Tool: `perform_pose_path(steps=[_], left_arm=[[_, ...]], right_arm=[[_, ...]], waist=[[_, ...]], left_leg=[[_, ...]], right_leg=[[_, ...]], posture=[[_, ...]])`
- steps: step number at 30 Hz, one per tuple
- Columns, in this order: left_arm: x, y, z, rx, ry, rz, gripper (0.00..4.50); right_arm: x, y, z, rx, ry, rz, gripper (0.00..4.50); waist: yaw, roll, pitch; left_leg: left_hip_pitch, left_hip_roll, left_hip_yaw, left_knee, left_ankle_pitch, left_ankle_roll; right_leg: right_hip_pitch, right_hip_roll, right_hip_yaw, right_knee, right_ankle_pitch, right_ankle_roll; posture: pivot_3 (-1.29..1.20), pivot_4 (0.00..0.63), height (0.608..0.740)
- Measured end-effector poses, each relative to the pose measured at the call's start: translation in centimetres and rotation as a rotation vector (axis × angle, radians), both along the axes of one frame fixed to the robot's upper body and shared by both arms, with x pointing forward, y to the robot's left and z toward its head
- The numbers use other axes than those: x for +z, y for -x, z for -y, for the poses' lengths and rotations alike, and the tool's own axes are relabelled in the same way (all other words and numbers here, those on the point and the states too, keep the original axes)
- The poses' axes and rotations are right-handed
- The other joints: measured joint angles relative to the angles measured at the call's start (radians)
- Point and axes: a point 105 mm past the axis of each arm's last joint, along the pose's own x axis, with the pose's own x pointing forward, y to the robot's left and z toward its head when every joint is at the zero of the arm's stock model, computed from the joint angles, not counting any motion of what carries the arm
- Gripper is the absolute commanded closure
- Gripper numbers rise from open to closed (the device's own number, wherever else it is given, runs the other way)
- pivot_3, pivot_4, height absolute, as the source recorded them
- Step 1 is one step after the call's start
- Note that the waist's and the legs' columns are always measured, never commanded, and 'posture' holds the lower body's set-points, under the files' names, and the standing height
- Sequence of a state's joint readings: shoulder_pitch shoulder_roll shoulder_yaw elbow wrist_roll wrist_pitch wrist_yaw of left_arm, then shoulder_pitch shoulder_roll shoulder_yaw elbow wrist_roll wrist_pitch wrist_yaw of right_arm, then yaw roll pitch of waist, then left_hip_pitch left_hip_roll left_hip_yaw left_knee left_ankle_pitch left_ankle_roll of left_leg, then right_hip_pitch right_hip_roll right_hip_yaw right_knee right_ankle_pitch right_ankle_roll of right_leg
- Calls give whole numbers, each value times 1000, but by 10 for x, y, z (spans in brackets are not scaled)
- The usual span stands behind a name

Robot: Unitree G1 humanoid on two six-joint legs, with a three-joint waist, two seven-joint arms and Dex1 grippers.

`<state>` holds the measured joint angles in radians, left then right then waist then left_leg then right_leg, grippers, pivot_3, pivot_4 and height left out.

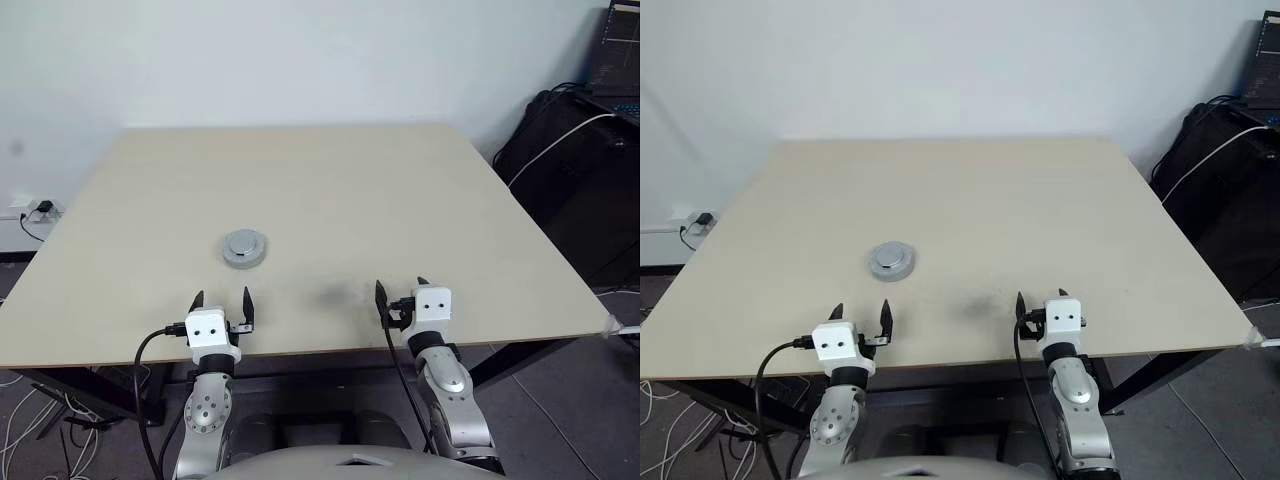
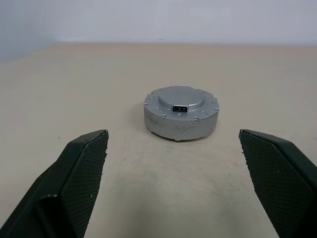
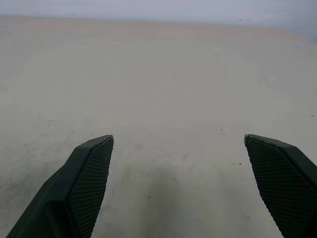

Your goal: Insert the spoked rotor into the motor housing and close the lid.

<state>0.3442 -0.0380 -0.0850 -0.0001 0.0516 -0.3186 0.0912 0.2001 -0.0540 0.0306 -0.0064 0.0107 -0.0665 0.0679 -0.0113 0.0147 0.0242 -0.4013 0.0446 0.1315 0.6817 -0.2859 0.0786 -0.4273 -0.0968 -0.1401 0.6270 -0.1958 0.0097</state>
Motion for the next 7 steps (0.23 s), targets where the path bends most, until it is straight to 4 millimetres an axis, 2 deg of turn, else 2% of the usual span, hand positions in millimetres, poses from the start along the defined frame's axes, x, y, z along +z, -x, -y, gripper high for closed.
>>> perform_pose_path(steps=[7], left_arm=[[-2, 2, 0, -1, 6, -7, 30]], right_arm=[[-2, 0, 0, -1, -4, -11, 0]], waist=[[0, 0, 0]], left_leg=[[0, 0, 0, 0, 0, 0]], right_leg=[[0, 0, 0, 0, 0, 0]], posture=[[0, 0, 740]])
